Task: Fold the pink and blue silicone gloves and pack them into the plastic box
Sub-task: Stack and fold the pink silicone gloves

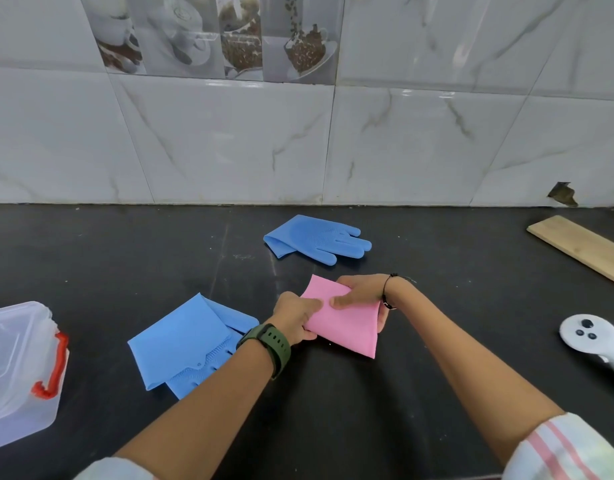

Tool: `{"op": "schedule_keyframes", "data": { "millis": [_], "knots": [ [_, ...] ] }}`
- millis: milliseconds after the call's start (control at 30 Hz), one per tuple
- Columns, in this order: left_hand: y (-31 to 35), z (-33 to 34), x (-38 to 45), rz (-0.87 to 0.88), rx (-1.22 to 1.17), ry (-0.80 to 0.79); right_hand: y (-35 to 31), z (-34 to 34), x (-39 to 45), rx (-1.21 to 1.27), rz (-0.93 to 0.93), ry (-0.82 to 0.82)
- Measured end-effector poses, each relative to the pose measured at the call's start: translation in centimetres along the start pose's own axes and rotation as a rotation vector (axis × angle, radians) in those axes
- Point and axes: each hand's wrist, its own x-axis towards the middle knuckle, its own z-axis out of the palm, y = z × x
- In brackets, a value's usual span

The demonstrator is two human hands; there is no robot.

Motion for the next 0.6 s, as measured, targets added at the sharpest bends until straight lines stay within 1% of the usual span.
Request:
{"op": "schedule_keyframes", "data": {
  "millis": [167,333,467,600],
  "knots": [
    [0.0,-0.3,-0.1,-0.001,-0.045,-0.062,0.4,0.0,-0.3,0.055,-0.032,0.026],
    [-0.1,-0.3,0.2,0.006,0.011,-0.110,1.7,0.9,-1.5,0.193,-0.028,0.069],
    [0.4,1.3,0.1,0.038,0.148,-0.231,4.2,1.7,-3.4,0.262,-0.033,0.205],
    [1.2,4.9,-0.5,0.081,0.283,-0.347,7.9,2.2,-5.8,0.348,-0.014,0.380]
  ]
}}
